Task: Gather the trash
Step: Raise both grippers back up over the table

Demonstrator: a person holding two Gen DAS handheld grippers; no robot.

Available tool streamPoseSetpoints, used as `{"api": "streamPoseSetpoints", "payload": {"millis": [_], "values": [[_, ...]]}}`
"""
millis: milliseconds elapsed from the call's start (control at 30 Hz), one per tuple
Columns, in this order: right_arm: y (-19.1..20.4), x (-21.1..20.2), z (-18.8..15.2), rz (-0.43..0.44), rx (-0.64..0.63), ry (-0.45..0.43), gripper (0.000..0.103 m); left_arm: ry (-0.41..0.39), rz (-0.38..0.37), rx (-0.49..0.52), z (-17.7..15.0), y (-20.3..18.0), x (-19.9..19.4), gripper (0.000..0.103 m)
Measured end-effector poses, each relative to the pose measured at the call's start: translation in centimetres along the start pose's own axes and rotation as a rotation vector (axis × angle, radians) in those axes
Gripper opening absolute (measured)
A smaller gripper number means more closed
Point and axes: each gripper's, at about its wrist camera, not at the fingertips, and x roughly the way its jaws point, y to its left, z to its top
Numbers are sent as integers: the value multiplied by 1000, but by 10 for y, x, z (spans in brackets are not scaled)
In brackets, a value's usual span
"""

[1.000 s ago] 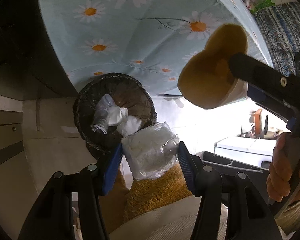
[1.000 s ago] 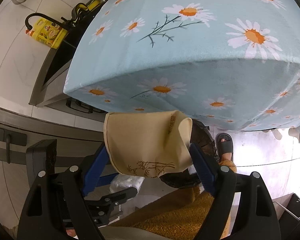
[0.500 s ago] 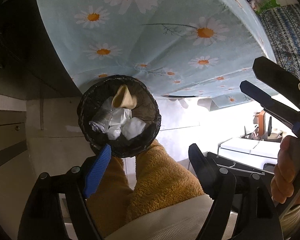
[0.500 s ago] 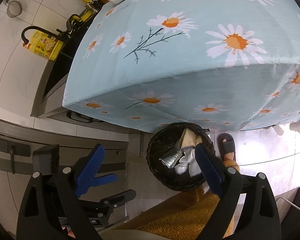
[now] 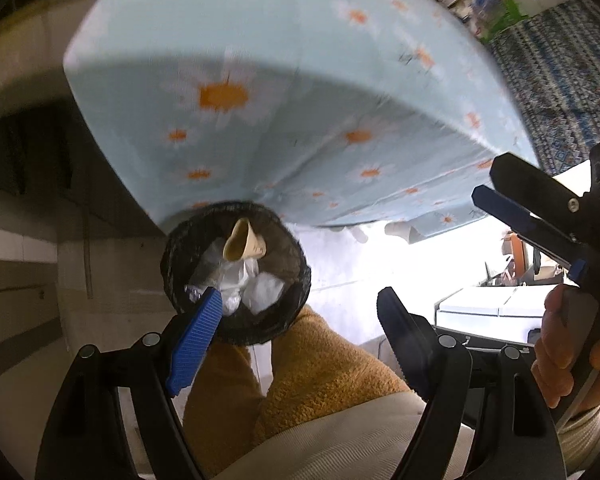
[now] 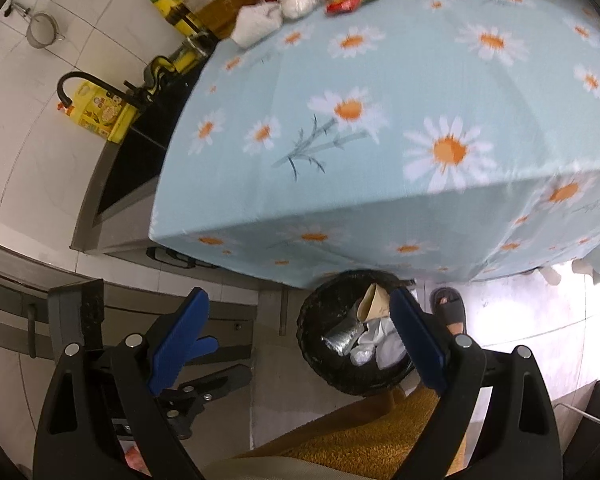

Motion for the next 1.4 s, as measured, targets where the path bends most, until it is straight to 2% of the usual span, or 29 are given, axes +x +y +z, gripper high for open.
{"api": "streamPoseSetpoints", "payload": {"millis": [367,733,933,1133,1400], "values": [[11,-39,16,-28,-18,-116,91,-165,-2,104,19,-19,-54,77],[13,-64,63,-80,-71,-191,91,-272,-18,109,52,-28,-86,77],[5,-65,100,-74,-91,-206,91,-320,-1,106,75,-34,-94,77],[-6,-61,148,-65,-132,-213,91,-334,34,78,104,-43,-92,77],[-22,-37,223,-37,-205,-182,91,-368,76,-23,141,-51,-91,77]]}}
